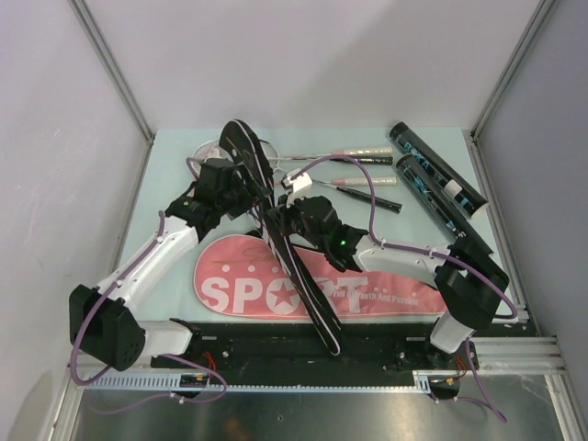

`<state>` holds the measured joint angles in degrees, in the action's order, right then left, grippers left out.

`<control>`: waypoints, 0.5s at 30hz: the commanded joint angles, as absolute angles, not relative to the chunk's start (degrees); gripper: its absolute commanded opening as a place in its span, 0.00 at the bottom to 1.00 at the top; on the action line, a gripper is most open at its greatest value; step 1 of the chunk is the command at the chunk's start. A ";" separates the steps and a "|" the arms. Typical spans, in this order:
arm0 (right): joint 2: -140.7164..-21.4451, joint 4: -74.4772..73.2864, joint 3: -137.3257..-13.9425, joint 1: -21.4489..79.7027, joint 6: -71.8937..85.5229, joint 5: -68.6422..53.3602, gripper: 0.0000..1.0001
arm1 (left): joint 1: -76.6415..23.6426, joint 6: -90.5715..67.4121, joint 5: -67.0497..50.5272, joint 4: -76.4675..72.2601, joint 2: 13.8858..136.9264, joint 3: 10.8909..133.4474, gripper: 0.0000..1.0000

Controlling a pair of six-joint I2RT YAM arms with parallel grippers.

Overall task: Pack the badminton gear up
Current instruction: Open the racket bag at the center of the board.

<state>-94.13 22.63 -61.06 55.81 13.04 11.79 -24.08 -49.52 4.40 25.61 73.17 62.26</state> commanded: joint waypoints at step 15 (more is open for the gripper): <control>-84.84 7.43 -61.44 47.65 14.33 -20.36 0.61 | -23.38 -39.04 -4.38 17.14 71.73 55.47 0.00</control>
